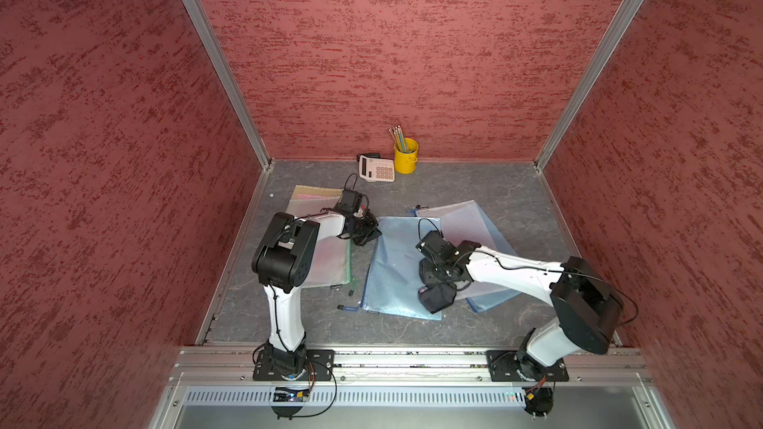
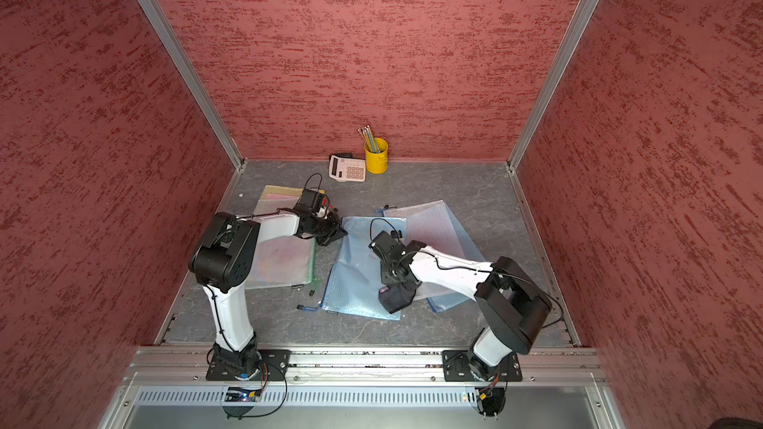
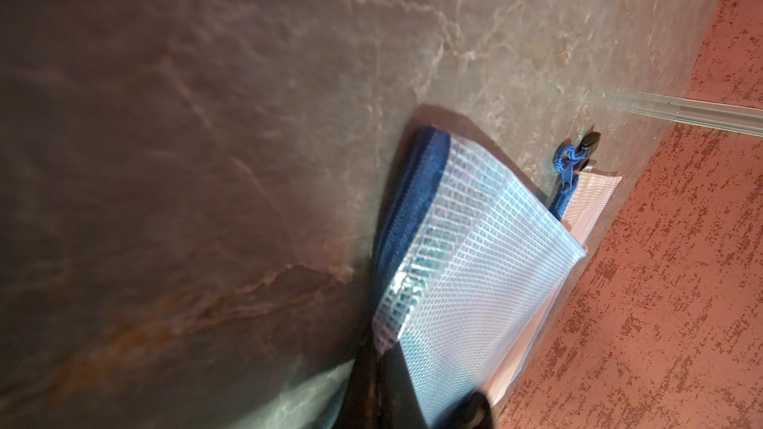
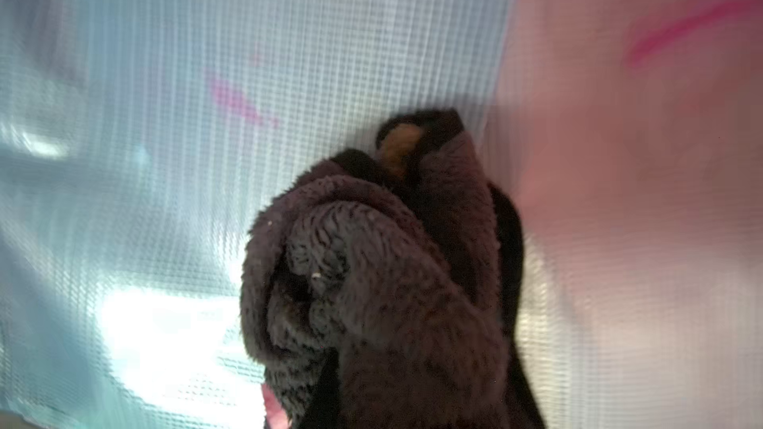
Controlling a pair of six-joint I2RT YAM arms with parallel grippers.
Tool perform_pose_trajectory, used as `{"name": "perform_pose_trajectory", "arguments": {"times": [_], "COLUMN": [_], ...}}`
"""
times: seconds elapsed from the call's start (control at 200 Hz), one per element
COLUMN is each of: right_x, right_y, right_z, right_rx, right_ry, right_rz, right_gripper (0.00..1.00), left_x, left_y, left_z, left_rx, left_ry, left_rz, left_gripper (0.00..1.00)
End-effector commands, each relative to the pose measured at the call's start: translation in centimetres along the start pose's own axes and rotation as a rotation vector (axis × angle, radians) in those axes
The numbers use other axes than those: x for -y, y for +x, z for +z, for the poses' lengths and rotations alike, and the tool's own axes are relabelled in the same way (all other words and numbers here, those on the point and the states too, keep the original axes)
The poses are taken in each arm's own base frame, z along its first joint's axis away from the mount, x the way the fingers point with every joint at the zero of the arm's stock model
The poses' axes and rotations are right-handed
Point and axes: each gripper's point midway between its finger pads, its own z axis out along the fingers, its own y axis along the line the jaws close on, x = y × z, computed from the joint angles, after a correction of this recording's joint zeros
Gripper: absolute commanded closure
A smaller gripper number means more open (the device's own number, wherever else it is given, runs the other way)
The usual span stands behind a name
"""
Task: Wipe the document bag
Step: Wipe the dirt from the document bag.
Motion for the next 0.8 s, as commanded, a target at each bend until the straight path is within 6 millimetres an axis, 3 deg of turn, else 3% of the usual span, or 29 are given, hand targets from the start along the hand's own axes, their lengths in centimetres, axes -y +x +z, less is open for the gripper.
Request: {"name": "perform_pose_trajectory", "arguments": {"times": [0.0,0.07,0.16,0.26,0.386,0.476,0.591,0.691,0.791], "right_x": [-4.1,-7.5,-9.8,-8.6,-5.4,-1.6,2.2,3.8,4.5], "right_y": [-8.0,-10.3,-10.5,-9.0,-5.9,-1.7,5.6,11.3,14.8], "right_z": [-1.1,0.8,4.4,8.4,10.3,10.9,10.4,8.6,6.1], "right_rx": [0.185,0.211,0.191,0.149,0.103,0.026,-0.108,-0.218,-0.275], "right_ry": [-0.068,-0.148,-0.197,-0.137,-0.04,0.051,0.169,0.183,0.151], "right_rz": [-0.079,-0.11,-0.133,-0.12,-0.087,-0.063,-0.073,-0.041,0.01], "right_gripper": [1.0,1.0,1.0,1.0,1.0,1.0,1.0,1.0,1.0], "left_x": [-3.1,-3.1,-2.9,-2.8,-2.7,-2.5,-2.5,-2.7,-2.8], "left_y": [1.0,1.5,1.7,1.5,1.2,1.0,0.6,0.0,-0.5], "left_z": [0.9,1.1,1.4,1.3,1.3,1.1,0.9,0.3,-0.2], "left_rx": [-0.003,-0.008,-0.008,0.001,0.012,0.021,0.023,0.039,0.056], "left_ry": [-0.099,-0.104,-0.109,-0.115,-0.108,-0.107,-0.102,-0.103,-0.099], "left_rz": [-0.025,-0.021,-0.019,-0.022,-0.048,-0.051,-0.063,-0.07,-0.072], "left_gripper": [1.0,1.0,1.0,1.0,1.0,1.0,1.0,1.0,1.0]}}
